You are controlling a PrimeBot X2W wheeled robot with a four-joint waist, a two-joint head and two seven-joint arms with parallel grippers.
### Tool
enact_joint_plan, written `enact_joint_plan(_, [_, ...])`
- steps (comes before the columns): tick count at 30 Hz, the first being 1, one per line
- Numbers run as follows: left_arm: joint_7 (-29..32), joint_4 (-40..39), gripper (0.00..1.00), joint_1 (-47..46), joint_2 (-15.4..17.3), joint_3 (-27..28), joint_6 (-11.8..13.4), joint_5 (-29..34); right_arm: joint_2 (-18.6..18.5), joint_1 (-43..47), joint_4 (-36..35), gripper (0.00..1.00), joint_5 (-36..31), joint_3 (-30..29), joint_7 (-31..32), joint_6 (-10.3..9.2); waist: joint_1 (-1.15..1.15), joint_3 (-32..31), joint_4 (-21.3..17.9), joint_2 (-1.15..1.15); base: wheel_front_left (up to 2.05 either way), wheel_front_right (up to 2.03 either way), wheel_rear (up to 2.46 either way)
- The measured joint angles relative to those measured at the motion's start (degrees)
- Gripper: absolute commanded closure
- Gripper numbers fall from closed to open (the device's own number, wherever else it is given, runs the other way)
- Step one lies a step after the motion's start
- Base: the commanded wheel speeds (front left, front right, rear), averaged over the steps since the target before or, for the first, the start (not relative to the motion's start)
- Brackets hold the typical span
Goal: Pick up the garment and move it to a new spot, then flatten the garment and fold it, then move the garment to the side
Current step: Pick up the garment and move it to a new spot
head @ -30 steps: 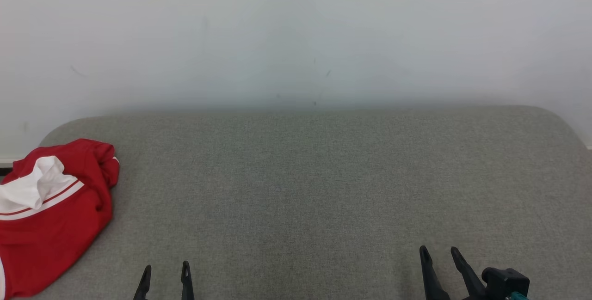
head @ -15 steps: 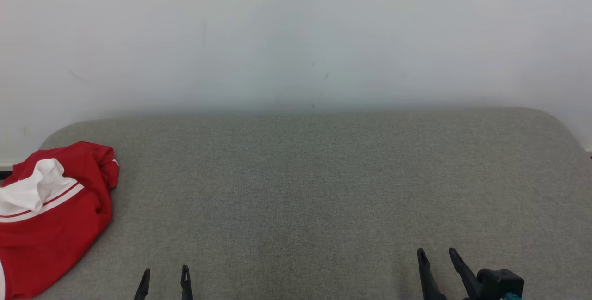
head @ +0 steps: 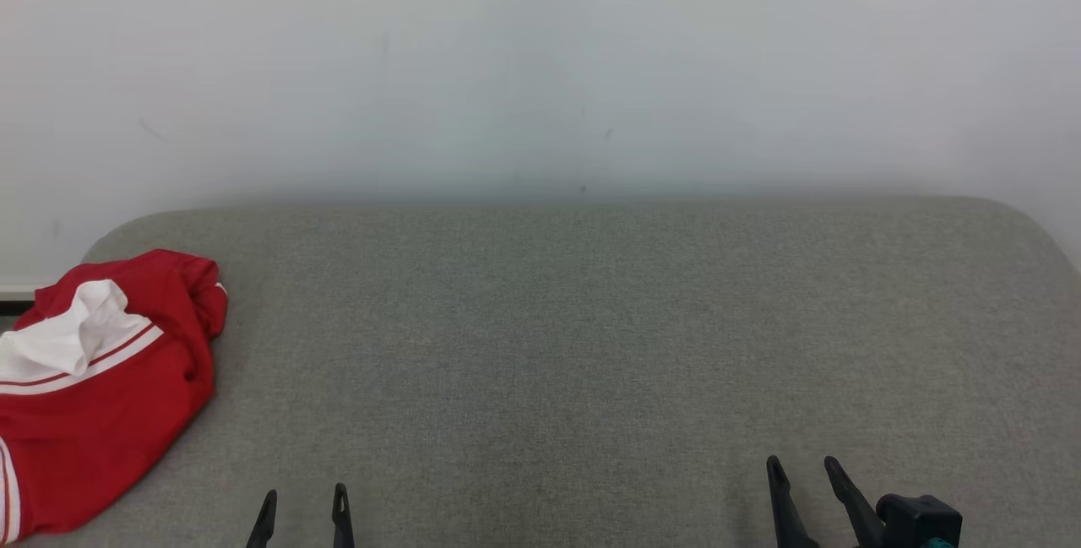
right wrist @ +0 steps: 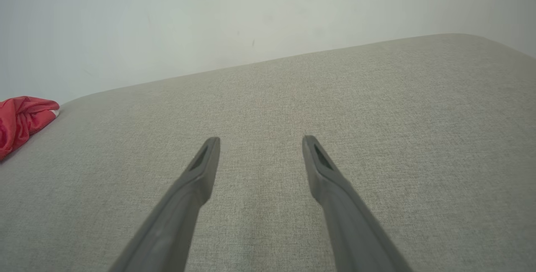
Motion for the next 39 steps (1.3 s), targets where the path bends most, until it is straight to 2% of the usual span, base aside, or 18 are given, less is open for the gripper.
enact_joint_plan(11, [0.0, 0.9, 0.0, -0.3, -0.2, 0.9, 0.5, 0.0, 0.0, 0.3, 0.6, 0.0, 0.9, 0.5, -0.6, 0.0, 0.0, -0.3, 5.6, 0.0, 0.0, 0.0, 0.0])
enact_joint_plan(31, [0.0, -0.2, 0.0, 2.4, 1.6, 3.8, 2.0, -1.1, 0.0, -2.1, 3.9, 0.0, 4.2, 6.4, -2.7, 0.0, 0.0, -0.5, 24.1, 0.0, 0.0, 0.0, 0.0])
enact_joint_plan(39, [0.0, -2.0, 0.0, 3.7, 1.3, 4.4, 2.7, -1.1, 0.0, -4.2, 5.2, 0.0, 4.3, 9.1, -2.7, 0.0, 0.0, 0.8, 26.7, 0.0, 0.0, 0.0, 0.0])
